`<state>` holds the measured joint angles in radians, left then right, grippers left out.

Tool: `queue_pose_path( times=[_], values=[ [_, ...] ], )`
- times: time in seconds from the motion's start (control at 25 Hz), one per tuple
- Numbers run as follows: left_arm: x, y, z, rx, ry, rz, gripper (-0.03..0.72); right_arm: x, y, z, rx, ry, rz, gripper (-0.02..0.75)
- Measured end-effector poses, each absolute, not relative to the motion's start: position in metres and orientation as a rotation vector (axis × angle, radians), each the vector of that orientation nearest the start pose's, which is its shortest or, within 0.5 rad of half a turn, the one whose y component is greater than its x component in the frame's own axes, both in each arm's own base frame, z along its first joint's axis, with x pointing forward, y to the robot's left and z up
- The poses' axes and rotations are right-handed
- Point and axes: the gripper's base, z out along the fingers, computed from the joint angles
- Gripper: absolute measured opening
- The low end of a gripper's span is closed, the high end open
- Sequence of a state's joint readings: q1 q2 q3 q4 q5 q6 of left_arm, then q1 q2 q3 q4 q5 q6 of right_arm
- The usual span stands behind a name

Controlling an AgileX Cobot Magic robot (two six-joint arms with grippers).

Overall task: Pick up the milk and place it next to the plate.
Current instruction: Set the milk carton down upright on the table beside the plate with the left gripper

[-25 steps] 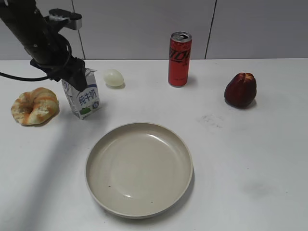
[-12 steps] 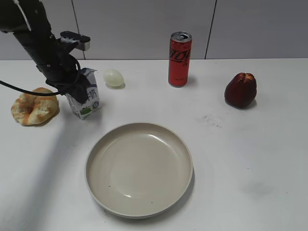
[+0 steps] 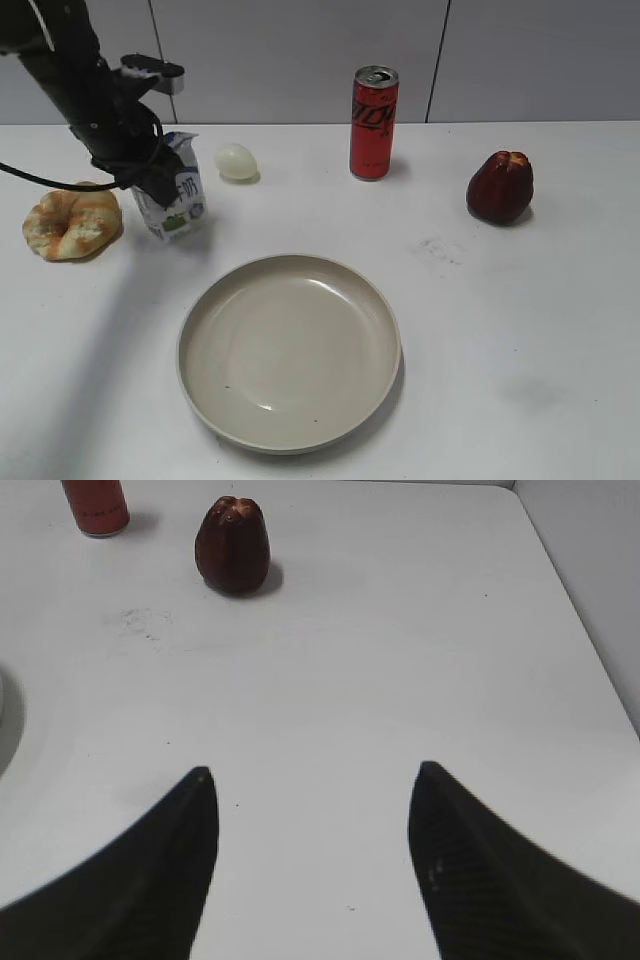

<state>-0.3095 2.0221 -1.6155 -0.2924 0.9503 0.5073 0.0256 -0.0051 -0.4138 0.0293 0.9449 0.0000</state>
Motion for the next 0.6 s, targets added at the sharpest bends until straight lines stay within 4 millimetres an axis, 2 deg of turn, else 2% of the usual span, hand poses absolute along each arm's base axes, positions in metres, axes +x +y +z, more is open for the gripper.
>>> queue_pose_path(
  times=[0.16,0.28,0.44,0.6],
  values=[
    [0.387,-0.190,0.255,0.913,2.582,-0.419,0.302,0.008,0.002,0.262,-0.024,2.009,0.051,0.459],
    [0.370,-0.229,0.271,0.955,2.537,-0.474,0.302,0.008,0.002,0.262,-0.024,2.009,0.051,0.459],
    [0.336,-0.283,0.278,1.015,2.500,-0.556,0.301,0.008,0.002,0.262,-0.024,2.009,0.051,0.459],
    [0.298,-0.327,0.276,1.037,2.510,-0.635,0.301,0.008,0.002,0.262,-0.024,2.009,0.051,0.459]
  ],
)
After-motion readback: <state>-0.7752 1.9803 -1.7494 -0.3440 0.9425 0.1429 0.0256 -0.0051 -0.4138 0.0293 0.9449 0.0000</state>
